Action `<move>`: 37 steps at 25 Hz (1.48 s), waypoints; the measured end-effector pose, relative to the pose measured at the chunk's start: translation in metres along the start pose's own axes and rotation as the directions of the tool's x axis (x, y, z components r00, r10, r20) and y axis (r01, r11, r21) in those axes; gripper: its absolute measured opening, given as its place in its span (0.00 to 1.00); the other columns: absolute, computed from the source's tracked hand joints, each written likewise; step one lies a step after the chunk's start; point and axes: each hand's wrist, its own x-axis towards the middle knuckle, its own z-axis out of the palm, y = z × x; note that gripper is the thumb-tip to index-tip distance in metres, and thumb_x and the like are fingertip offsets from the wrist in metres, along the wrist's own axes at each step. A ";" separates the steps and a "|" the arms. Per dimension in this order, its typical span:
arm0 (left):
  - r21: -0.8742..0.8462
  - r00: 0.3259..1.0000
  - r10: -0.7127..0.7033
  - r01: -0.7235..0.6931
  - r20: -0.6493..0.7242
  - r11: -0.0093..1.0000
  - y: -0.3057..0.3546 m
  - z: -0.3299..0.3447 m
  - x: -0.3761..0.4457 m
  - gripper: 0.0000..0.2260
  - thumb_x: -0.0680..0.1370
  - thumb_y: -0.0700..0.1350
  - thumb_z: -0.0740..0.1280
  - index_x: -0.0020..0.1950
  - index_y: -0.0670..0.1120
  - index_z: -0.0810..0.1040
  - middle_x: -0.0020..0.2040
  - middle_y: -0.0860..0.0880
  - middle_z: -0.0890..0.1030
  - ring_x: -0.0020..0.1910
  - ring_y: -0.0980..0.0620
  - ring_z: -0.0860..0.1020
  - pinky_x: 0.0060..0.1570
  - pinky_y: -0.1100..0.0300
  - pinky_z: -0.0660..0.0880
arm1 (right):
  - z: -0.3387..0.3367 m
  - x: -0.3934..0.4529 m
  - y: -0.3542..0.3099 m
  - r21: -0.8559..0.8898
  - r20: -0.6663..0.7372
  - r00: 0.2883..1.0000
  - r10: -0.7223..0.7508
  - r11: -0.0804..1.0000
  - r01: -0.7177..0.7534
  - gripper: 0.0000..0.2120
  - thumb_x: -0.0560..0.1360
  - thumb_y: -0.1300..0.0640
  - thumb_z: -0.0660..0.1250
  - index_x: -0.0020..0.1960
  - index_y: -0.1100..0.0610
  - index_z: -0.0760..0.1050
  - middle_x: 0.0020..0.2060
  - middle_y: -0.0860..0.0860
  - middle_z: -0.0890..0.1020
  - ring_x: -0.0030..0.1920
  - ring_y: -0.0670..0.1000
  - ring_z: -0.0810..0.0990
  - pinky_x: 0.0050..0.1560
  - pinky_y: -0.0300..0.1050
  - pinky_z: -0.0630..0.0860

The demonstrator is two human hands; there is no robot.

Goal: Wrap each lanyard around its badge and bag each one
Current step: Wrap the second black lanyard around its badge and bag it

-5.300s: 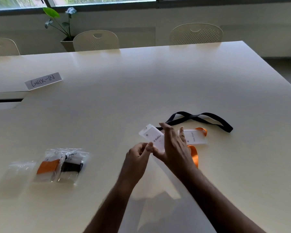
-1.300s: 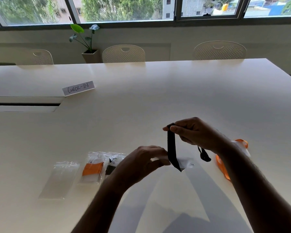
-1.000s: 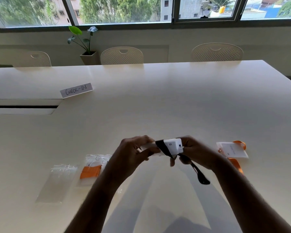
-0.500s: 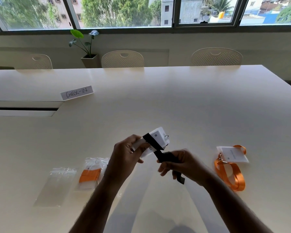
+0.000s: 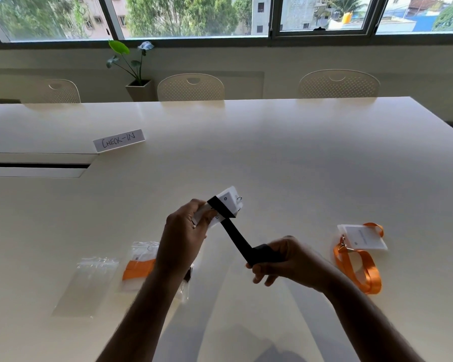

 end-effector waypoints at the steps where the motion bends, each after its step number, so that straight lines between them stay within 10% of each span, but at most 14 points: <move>1: 0.056 0.999 0.039 -0.039 -0.007 0.998 -0.001 0.000 0.001 0.06 0.81 0.51 0.70 0.55 0.50 0.81 0.45 0.56 0.83 0.39 0.55 0.83 0.38 0.55 0.83 | 0.000 -0.003 -0.003 0.037 0.023 1.000 0.008 0.999 -0.009 0.08 0.78 0.63 0.74 0.57 0.59 0.86 0.46 0.60 0.89 0.49 0.58 0.89 0.48 0.51 0.86; 11: 0.093 0.933 0.197 -0.234 0.299 0.968 0.014 0.030 -0.015 0.03 0.82 0.45 0.70 0.55 0.51 0.82 0.48 0.54 0.82 0.46 0.55 0.81 0.46 0.52 0.80 | 0.006 -0.002 -0.056 0.163 -0.164 0.969 -0.185 0.964 0.211 0.09 0.79 0.61 0.70 0.56 0.62 0.85 0.37 0.64 0.86 0.36 0.62 0.87 0.38 0.52 0.84; 17: 0.002 0.835 0.222 -0.258 0.504 0.966 0.019 0.029 -0.019 0.07 0.82 0.43 0.70 0.59 0.50 0.82 0.50 0.54 0.81 0.47 0.57 0.80 0.48 0.64 0.76 | 0.000 0.015 -0.056 -0.223 -0.467 0.866 -0.178 0.972 0.080 0.05 0.79 0.53 0.73 0.50 0.48 0.89 0.36 0.49 0.89 0.36 0.52 0.86 0.39 0.46 0.77; 22: -0.049 0.802 0.234 -0.249 0.549 0.967 0.026 0.013 -0.014 0.08 0.83 0.41 0.68 0.60 0.49 0.82 0.51 0.57 0.80 0.48 0.62 0.78 0.47 0.70 0.73 | -0.019 0.013 -0.052 -0.372 -0.346 0.922 -0.175 0.928 0.037 0.06 0.79 0.47 0.73 0.55 0.41 0.87 0.42 0.46 0.85 0.43 0.44 0.82 0.46 0.47 0.74; 25: -0.097 0.796 0.228 -0.210 0.560 0.973 0.029 0.003 -0.011 0.07 0.83 0.43 0.69 0.60 0.48 0.84 0.51 0.54 0.81 0.50 0.57 0.80 0.48 0.65 0.76 | -0.026 0.011 -0.040 -0.102 -0.202 0.974 -0.099 0.992 0.080 0.11 0.79 0.51 0.71 0.60 0.48 0.86 0.54 0.49 0.89 0.57 0.49 0.86 0.60 0.48 0.76; 30: -0.135 0.793 0.234 -0.192 0.563 0.972 0.030 -0.001 -0.010 0.06 0.82 0.43 0.70 0.57 0.46 0.84 0.48 0.54 0.81 0.48 0.55 0.80 0.45 0.65 0.75 | -0.024 0.005 -0.021 0.210 0.031 0.999 -0.009 0.978 0.003 0.13 0.82 0.56 0.67 0.65 0.54 0.83 0.54 0.54 0.87 0.51 0.50 0.85 0.47 0.41 0.80; 37: -0.170 0.834 0.178 -0.103 0.523 0.980 0.030 0.001 -0.013 0.03 0.80 0.44 0.73 0.52 0.47 0.85 0.46 0.56 0.84 0.45 0.54 0.82 0.44 0.58 0.79 | -0.026 0.008 0.000 0.077 0.052 0.997 -0.048 0.996 0.044 0.12 0.76 0.66 0.68 0.56 0.58 0.85 0.45 0.54 0.84 0.45 0.52 0.78 0.46 0.52 0.72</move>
